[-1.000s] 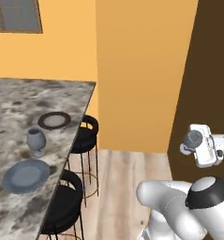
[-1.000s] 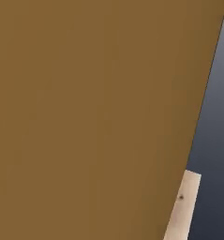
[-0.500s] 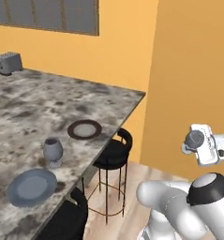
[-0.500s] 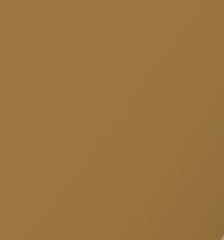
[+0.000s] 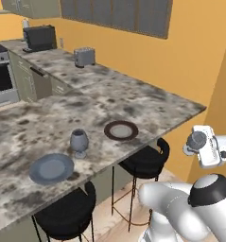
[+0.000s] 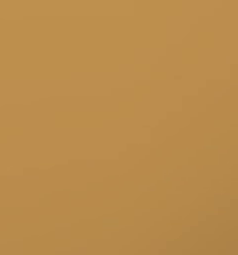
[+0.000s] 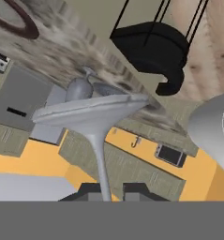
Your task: Retrieve the wine glasses from the counter and place one next to each plate.
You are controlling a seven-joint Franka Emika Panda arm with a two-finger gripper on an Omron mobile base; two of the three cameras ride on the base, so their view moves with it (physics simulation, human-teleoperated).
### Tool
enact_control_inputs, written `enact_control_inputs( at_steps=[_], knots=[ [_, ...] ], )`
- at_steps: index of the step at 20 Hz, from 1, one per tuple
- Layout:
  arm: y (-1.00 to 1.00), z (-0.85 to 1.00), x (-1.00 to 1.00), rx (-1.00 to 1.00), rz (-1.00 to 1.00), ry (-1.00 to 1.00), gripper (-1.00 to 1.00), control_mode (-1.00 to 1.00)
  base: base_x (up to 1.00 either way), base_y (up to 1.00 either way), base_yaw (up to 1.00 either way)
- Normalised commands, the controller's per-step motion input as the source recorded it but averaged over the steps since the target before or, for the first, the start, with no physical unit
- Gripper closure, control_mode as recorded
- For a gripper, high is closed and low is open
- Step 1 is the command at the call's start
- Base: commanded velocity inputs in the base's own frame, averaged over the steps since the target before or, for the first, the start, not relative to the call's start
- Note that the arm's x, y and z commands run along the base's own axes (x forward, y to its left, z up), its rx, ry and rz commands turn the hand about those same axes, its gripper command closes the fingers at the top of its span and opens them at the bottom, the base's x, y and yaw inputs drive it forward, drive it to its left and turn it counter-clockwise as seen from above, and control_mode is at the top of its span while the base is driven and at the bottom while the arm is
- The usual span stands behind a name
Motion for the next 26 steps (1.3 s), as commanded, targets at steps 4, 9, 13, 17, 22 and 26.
enact_control_inputs(
  at_steps=[4,9,13,17,22,26],
  knots=[
    [0.00,0.00,0.00,0.00,0.00,0.00,1.00,1.00,0.23,-0.74,0.43],
    [0.00,0.00,0.00,0.00,0.00,0.00,1.00,1.00,0.06,-0.93,0.17],
    [0.00,0.00,0.00,0.00,0.00,0.00,1.00,1.00,0.56,-0.05,0.14],
    [0.00,0.00,0.00,0.00,0.00,0.00,1.00,1.00,0.14,-0.02,0.39],
    [0.00,0.00,0.00,0.00,0.00,0.00,1.00,1.00,0.09,-0.12,0.49],
    [0.00,0.00,0.00,0.00,0.00,0.00,1.00,1.00,0.31,-0.33,0.45]
  ],
)
